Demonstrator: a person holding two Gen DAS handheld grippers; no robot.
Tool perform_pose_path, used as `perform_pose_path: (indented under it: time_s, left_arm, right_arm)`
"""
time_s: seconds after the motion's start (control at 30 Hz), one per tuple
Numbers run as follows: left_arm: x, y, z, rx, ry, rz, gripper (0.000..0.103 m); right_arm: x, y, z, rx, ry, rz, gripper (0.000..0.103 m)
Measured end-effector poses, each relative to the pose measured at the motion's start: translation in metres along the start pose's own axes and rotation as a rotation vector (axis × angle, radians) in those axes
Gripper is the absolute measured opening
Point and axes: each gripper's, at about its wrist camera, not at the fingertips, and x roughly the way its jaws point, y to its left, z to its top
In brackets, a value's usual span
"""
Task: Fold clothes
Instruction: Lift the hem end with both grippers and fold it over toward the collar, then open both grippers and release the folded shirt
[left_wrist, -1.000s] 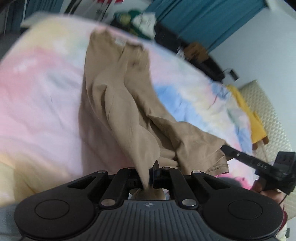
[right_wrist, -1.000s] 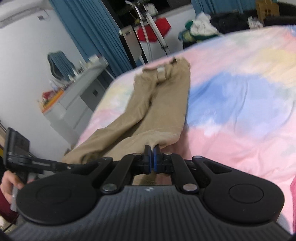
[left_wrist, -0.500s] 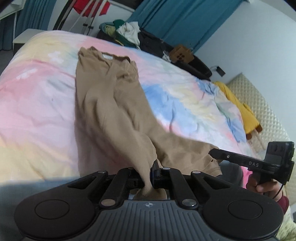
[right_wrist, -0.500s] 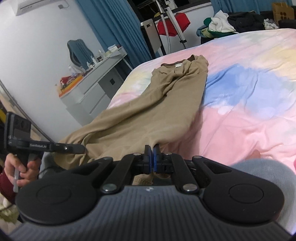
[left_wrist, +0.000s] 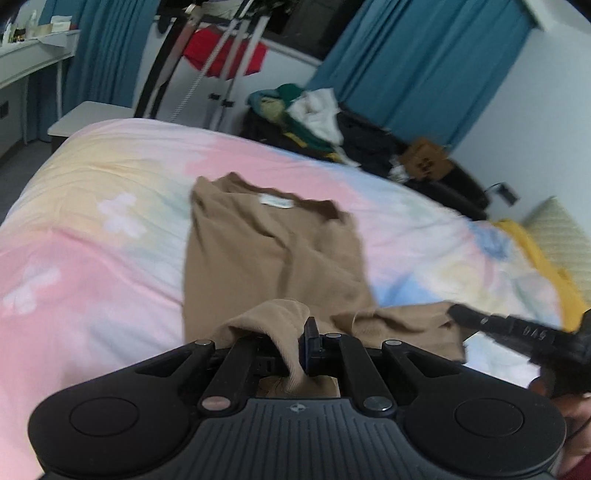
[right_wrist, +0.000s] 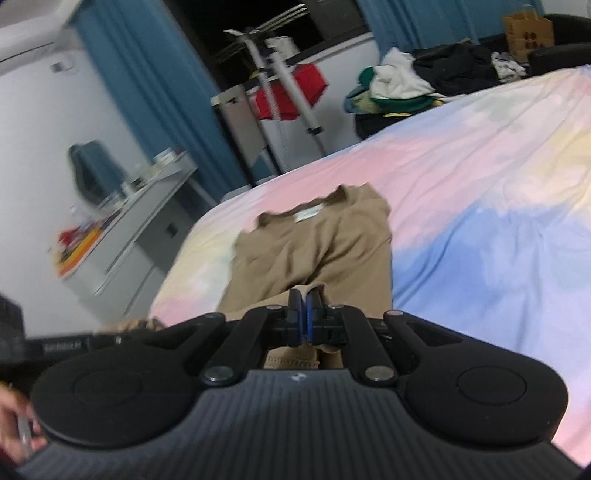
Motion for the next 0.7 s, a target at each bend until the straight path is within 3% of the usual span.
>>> perform_pose_path:
  time_s: [0.27,0.4,0.57,0.67,0.7]
  left_arm:
    - [0.101,0.034,-0.002,0.045,0.053,0.101,0.007]
    - [0.117,0.039,-0.004,0.055,0.056,0.11,0.007]
    - [0.107,0.03,-0.007,0.076,0.029,0.134,0.009]
    - [0.095,0.018,-0.009,0.107,0.004,0.15,0.022]
    - [0.09,0.015,-0.01,0.107,-0.005,0.148,0.035]
  right_arm:
    - [0.09,-0.028,-0.002,-0.055,0.039,-0.093,0.006]
    - [0.108,-0.036,-0.006,-0.064,0.061,-0.097,0.006]
    - [0.11,-0.032,-0.006,-0.077,0.053,-0.114,0.007]
    - [0.102,-0.027,-0.009,-0.091,0.027,-0.124,0.009]
    - [0.099,-0.025,-0.01,-0.096,0.019,-0.13,0.009]
